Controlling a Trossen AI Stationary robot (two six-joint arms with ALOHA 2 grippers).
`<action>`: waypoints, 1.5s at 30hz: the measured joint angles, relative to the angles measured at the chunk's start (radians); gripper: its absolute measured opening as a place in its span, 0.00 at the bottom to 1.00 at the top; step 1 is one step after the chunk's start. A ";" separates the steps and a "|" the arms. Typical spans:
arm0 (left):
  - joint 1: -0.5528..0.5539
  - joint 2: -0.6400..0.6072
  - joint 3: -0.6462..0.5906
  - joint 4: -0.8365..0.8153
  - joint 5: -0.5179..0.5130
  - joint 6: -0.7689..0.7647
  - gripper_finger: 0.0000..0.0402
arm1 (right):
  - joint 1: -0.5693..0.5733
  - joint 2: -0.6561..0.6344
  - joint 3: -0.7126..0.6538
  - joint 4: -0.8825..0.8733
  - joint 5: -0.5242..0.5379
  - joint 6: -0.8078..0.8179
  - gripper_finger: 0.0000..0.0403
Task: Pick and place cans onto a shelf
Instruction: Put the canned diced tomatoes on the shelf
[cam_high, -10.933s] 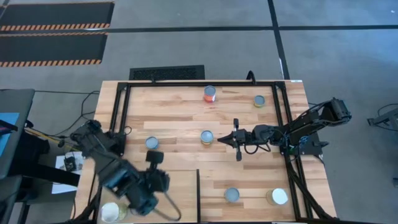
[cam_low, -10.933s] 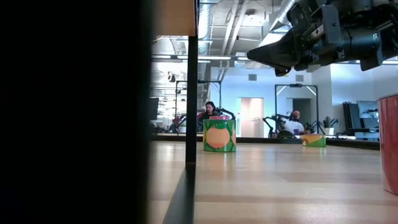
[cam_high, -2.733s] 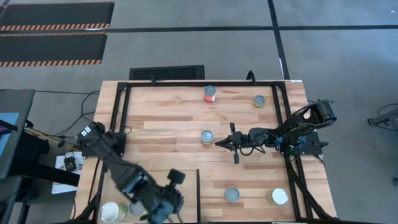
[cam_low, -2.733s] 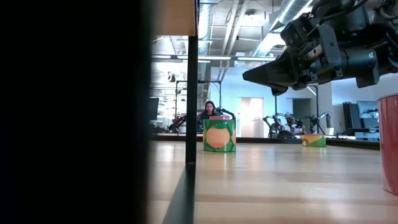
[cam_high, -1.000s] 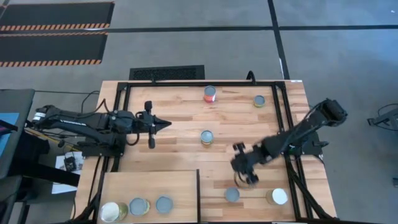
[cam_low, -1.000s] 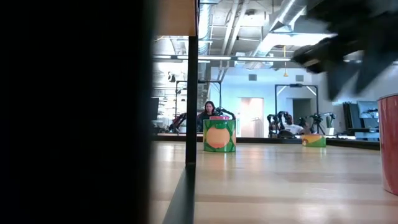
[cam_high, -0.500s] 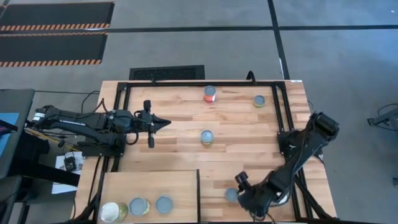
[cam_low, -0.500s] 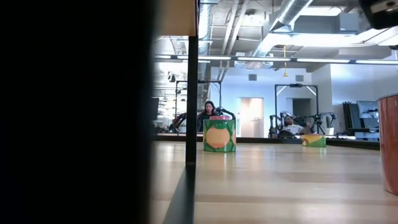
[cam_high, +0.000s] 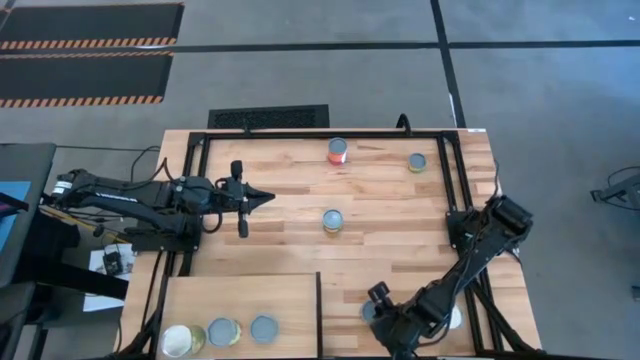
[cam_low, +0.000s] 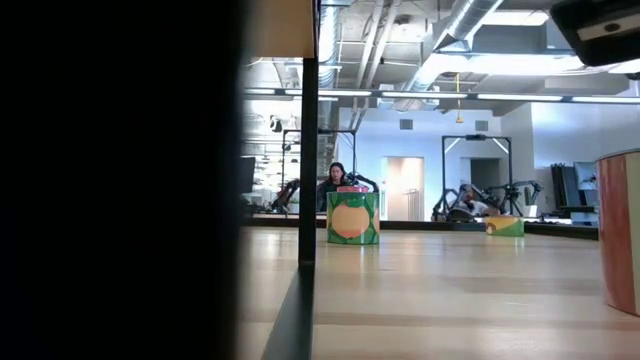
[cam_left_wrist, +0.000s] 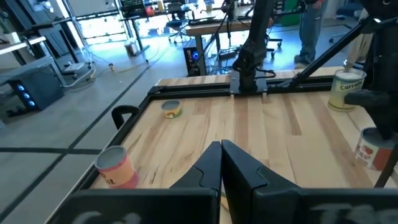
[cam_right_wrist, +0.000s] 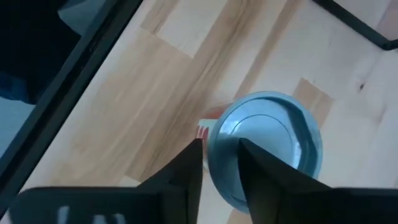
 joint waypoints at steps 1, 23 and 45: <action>0.000 0.000 0.000 0.000 0.000 -0.006 0.00 | -0.006 0.000 0.000 0.000 -0.007 -0.001 0.27; 0.000 0.000 0.000 -0.002 0.000 -0.016 0.00 | -0.092 -0.315 0.263 -0.029 0.059 -0.110 0.05; 0.000 0.000 0.000 -0.010 0.000 -0.006 0.00 | -0.217 0.156 0.740 -0.070 -0.199 -0.586 0.05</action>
